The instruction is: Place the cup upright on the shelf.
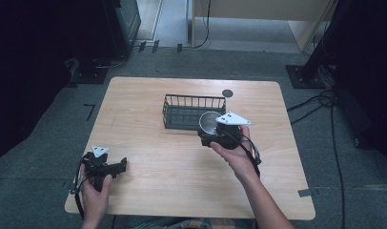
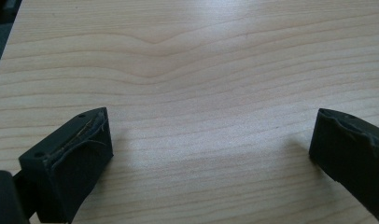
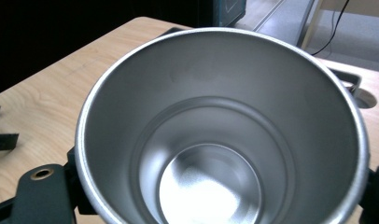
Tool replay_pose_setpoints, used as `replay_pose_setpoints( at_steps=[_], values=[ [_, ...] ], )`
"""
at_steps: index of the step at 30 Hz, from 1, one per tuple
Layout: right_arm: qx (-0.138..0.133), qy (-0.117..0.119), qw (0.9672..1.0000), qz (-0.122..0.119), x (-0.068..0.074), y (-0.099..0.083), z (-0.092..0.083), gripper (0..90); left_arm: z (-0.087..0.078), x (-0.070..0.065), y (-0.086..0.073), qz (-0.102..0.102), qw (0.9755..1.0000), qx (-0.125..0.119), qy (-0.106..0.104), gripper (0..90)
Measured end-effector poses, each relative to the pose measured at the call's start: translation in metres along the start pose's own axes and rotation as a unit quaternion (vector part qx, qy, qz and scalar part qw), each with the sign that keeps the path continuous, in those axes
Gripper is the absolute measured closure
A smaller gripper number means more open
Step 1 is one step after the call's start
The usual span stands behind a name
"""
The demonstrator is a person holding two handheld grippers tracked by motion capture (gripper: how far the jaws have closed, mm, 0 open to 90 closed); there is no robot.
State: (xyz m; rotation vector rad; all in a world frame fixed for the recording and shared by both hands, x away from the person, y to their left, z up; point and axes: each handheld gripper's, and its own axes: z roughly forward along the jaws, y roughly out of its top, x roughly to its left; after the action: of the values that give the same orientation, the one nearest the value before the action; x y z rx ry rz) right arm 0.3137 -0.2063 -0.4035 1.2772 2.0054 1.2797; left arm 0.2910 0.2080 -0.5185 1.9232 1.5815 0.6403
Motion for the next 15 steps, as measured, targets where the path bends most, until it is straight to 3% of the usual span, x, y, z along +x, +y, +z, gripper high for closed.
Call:
replay_pose_setpoints(
  at_steps=[15],
  values=[
    [-0.018,-0.028,0.9994,0.006,-0.017,0.019,0.010,17.6,0.000,0.000,0.000,0.000,1.0000,0.000,0.000,0.0]
  ],
)
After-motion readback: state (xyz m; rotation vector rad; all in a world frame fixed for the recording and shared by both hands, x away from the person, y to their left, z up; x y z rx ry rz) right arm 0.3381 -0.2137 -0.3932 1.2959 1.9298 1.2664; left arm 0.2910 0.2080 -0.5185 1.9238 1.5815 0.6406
